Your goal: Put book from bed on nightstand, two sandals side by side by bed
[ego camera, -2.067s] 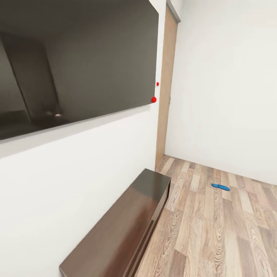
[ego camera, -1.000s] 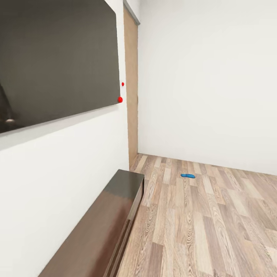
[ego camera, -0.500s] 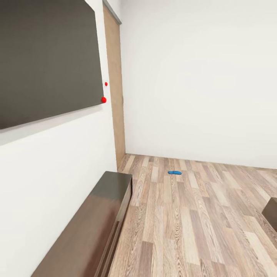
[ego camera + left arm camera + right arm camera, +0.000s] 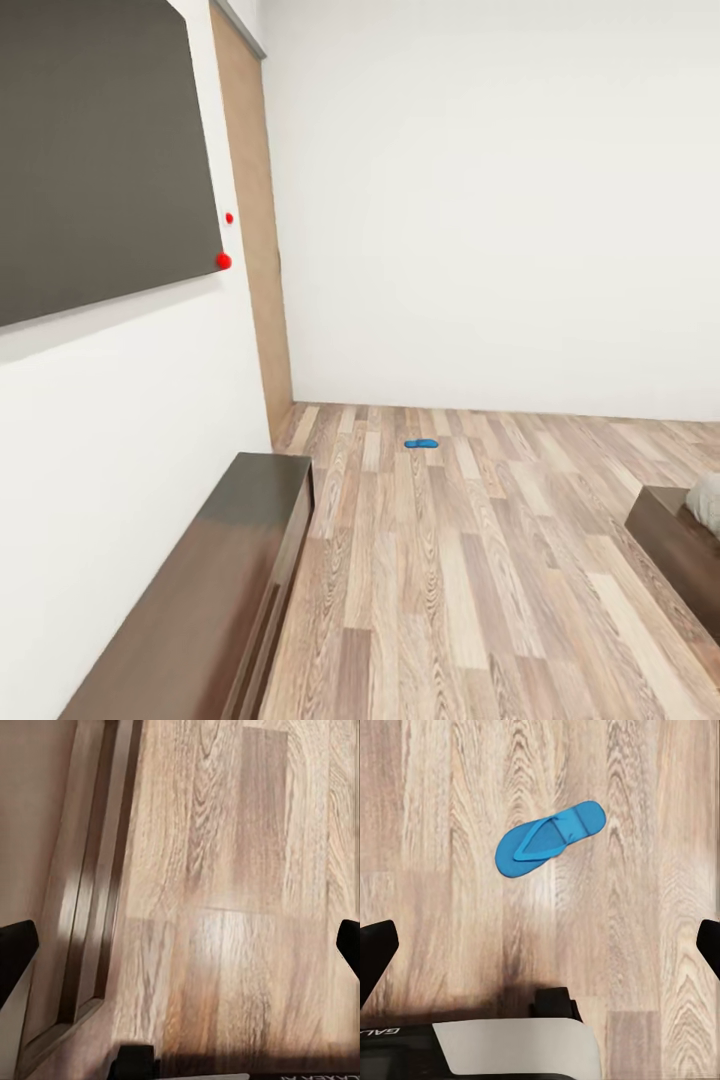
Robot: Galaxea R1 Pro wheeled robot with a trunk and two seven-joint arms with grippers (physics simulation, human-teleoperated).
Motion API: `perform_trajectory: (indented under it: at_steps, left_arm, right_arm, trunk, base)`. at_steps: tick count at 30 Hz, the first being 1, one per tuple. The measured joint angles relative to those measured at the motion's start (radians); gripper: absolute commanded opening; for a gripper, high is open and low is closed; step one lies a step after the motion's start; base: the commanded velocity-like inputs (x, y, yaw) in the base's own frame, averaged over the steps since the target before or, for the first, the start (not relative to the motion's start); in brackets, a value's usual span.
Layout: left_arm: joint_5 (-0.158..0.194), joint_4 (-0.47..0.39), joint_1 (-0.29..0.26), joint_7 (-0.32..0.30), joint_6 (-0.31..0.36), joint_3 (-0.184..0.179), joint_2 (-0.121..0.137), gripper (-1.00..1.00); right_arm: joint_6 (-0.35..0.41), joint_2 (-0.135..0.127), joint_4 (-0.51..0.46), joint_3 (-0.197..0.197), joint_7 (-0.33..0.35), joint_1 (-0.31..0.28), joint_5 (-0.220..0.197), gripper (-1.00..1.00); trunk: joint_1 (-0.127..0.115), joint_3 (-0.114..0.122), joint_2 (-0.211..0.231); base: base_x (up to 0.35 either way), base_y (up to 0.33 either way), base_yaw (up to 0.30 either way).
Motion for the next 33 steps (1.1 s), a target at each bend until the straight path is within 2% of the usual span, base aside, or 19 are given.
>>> perform_trajectory:
  at_steps: [33]
  left_arm:
    - [0.000, 0.000, 0.000, 0.000, 0.000, -0.001, 0.000, 1.00]
  right_arm:
    - [0.000, 0.000, 0.000, -0.001, 0.000, 0.000, 0.001, 1.00]
  trunk:
    - [0.000, 0.000, 0.000]
  base:
    - [0.012, 0.000, -0.245]
